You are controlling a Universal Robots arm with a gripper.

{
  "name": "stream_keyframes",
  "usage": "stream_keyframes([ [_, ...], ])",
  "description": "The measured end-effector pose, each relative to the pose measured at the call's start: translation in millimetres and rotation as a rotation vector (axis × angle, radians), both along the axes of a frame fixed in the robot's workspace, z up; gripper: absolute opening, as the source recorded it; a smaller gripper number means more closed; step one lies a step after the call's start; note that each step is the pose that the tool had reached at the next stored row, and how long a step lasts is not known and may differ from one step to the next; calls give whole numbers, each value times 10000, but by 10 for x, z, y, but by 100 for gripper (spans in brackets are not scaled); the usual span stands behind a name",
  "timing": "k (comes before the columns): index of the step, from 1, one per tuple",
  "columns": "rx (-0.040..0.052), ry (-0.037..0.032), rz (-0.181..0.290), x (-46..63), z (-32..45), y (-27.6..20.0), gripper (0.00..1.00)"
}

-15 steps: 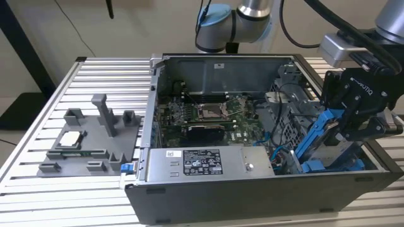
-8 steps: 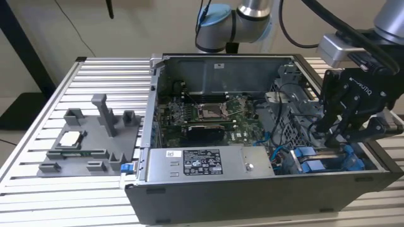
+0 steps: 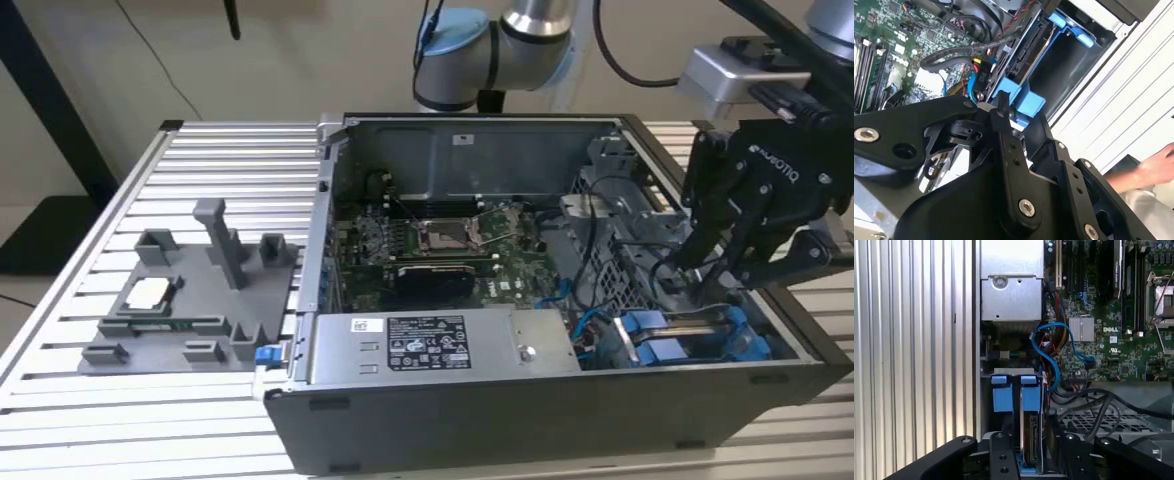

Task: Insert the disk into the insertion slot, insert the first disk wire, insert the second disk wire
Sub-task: 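Insert the disk into the insertion slot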

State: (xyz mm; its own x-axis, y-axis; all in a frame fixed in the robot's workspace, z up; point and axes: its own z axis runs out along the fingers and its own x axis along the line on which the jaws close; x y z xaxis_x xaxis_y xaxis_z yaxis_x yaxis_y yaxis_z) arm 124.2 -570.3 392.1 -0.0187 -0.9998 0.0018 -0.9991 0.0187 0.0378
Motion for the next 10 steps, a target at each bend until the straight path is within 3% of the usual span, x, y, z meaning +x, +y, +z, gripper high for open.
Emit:
stream_keyframes([
  [6,23,-134,-24,0,3,88,40],
  [10,85,-190,-29,11,3,121,40],
])
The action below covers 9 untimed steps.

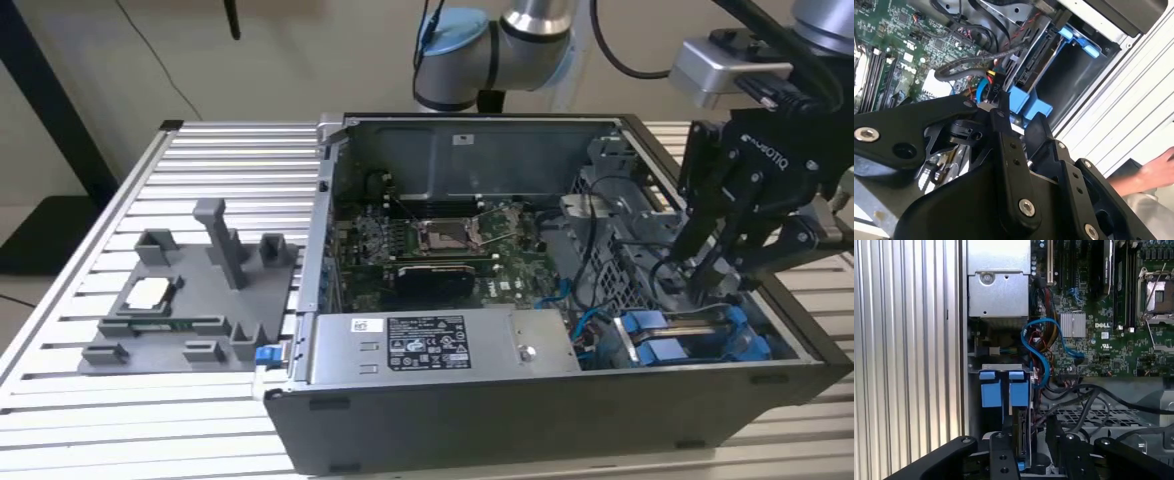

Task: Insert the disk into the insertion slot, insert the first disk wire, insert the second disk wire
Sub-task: 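Insert the disk into the insertion slot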

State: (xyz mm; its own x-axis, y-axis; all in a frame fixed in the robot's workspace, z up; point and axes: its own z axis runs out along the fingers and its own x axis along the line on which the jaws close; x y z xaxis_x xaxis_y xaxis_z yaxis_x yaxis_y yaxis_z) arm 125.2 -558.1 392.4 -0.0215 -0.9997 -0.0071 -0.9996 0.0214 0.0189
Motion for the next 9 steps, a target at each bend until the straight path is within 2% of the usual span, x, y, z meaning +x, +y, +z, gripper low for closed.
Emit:
stream_keyframes([
  [5,64,-43,0,20,0,47,40],
  [9,124,-44,0,42,10,54,40],
])
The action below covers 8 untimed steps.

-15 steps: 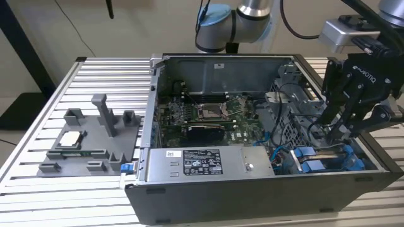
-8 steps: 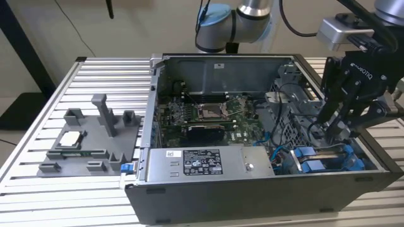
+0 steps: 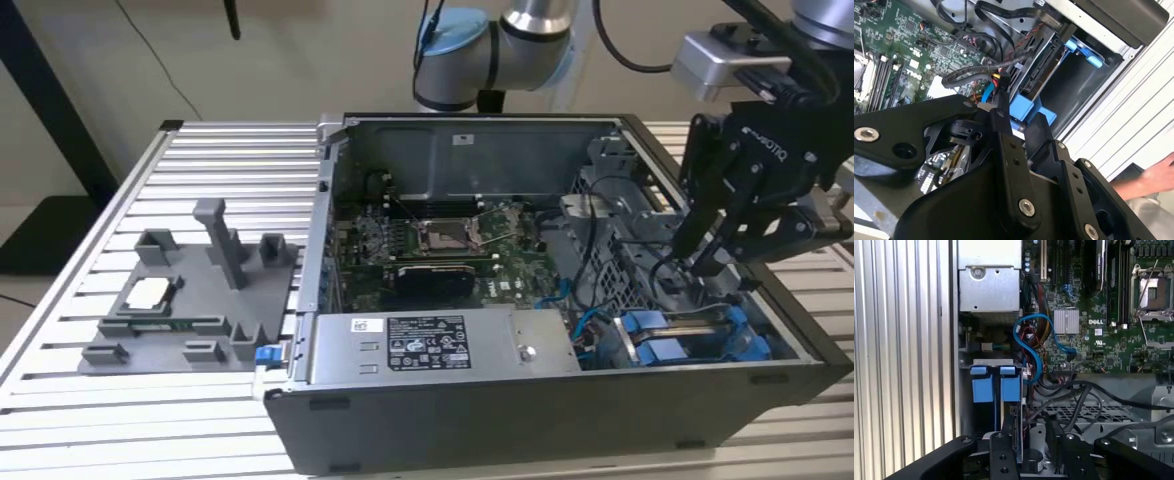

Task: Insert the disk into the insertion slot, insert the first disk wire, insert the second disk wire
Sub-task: 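Insert the disk into the insertion slot, then insert the first disk wire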

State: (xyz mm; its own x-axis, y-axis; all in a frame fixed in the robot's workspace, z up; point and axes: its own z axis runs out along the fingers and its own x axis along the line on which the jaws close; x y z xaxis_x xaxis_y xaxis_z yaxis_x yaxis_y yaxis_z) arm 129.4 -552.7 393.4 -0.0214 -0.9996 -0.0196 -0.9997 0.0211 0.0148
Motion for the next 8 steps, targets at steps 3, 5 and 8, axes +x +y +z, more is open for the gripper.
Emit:
stream_keyframes([
  [3,9,0,-1,9,-2,9,40],
  [5,16,0,-2,9,-6,15,40],
  [8,164,0,-1,10,-20,17,40],
])
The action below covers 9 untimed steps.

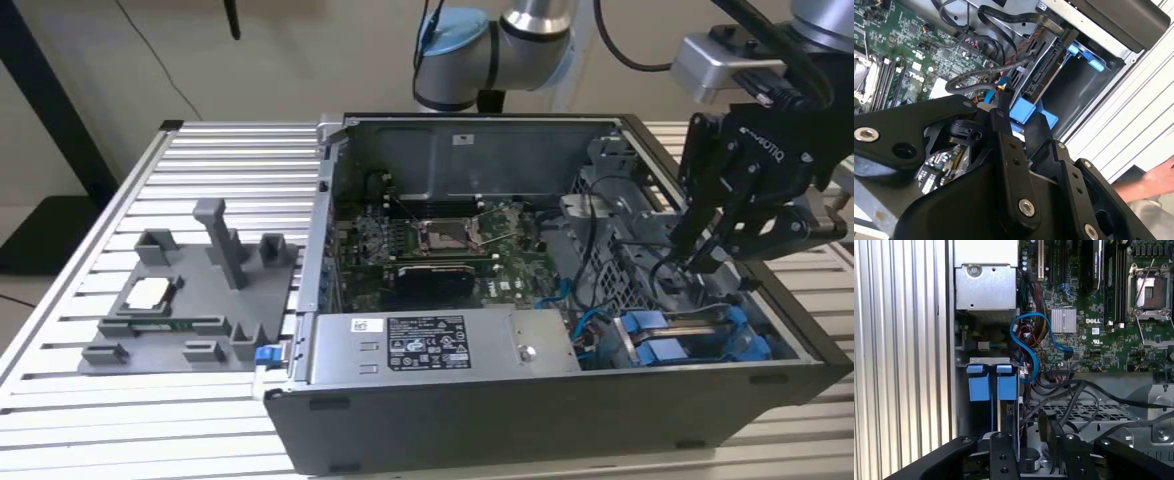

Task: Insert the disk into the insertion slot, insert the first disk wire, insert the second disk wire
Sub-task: 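Insert the first disk wire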

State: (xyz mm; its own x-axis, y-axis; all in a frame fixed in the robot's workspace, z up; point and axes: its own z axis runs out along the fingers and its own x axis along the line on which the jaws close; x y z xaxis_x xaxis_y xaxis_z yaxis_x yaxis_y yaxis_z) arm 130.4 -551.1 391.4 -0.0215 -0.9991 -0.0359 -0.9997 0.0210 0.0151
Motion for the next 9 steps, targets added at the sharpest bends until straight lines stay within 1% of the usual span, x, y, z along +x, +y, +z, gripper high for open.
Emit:
stream_keyframes([
  [4,264,0,2,0,-19,0,40],
  [6,442,0,7,0,-26,0,40],
  [8,745,0,15,0,-29,0,40],
  [9,908,0,17,0,-30,0,38],
])
